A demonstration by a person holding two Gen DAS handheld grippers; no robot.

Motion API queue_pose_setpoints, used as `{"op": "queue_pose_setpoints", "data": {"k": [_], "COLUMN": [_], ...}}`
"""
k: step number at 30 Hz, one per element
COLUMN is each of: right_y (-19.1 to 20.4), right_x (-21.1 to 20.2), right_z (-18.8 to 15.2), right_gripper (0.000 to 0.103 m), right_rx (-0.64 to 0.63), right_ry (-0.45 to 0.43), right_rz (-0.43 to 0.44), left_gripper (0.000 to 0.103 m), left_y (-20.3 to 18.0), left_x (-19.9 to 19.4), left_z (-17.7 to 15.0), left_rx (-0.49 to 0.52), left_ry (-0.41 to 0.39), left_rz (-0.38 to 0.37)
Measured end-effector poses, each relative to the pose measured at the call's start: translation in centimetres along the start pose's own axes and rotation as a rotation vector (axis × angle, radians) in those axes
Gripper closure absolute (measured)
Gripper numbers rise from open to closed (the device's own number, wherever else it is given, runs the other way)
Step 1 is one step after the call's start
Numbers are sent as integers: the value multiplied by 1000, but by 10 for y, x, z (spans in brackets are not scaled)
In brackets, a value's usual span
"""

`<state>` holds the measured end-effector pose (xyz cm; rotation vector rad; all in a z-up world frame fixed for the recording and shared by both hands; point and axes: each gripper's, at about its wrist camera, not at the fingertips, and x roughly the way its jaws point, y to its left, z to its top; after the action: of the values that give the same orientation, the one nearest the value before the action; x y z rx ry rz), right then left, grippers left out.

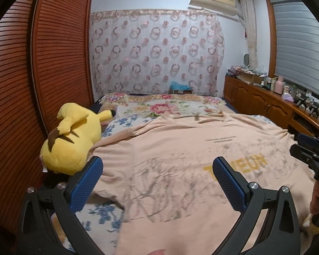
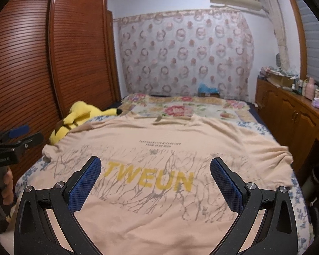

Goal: Fold small clothes
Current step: 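Move the left tool down to the T-shirt's side edge and close it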

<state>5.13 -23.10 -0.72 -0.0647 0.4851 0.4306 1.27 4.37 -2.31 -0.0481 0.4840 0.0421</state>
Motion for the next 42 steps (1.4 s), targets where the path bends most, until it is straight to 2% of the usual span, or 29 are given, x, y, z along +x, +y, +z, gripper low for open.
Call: {"op": "queue_pose_setpoints", "data": {"k": [14, 19, 24, 26, 29, 32, 37, 42], "right_y": [25, 32, 41, 45, 52, 59, 67, 74], "right_x": [53, 69, 78, 82, 90, 101, 116, 116], "right_z": [-13, -11, -9, -9, -9, -9, -7, -9], "right_gripper": [0, 0, 0, 0, 0, 2, 4, 4], "right_rx": [-94, -105, -116, -123, -137, -157, -150, -161], "right_ry": [145, 186, 214, 226, 253, 278, 319, 328], "right_rz": [115, 165, 208, 221, 245, 272, 312, 331], "left_gripper": [0, 1, 15, 29, 43, 51, 56, 69], "left_y": [78, 100, 120, 128, 135, 142, 152, 157], "left_x": [28, 43, 63, 74, 87, 105, 126, 135], "left_z": [-17, -18, -19, -19, -17, -17, -21, -25], "left_rx": [5, 1, -24, -37, -45, -67, -99, -156], "left_ry": [98, 145, 208, 244, 281, 333, 402, 428], "left_rz": [81, 70, 29, 17, -3, -27, -52, -122]}}
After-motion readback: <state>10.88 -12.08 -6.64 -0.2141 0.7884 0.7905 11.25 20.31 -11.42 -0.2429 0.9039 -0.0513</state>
